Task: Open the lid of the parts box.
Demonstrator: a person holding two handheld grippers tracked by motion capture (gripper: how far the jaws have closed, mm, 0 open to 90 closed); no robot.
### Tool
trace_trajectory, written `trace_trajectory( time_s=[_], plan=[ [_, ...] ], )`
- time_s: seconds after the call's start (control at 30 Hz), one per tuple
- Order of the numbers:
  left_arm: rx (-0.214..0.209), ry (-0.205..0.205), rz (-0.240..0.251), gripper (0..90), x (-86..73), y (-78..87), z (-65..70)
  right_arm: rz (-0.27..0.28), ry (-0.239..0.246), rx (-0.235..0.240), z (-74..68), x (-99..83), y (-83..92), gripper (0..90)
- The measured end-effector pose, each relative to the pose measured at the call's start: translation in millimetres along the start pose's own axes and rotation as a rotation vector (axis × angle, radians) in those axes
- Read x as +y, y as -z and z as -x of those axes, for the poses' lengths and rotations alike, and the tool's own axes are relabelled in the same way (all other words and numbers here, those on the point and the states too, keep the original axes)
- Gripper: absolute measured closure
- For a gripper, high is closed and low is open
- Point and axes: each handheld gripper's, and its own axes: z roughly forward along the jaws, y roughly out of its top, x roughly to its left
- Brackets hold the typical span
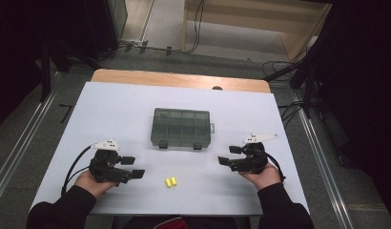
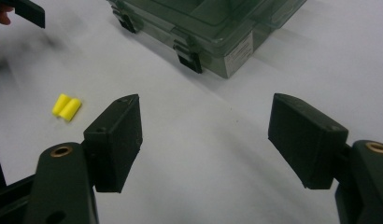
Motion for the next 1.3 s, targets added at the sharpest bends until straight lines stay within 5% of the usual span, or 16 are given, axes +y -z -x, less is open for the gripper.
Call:
trace_trajectory(
  time_s=[1.3],
  plan=[
    [0.0, 0.007, 0.004, 24.7, 0.3, 1.8, -1.6, -0.01, 0.034, -0.019, 9.6, 40.0, -21.9, 27.9]
  ],
)
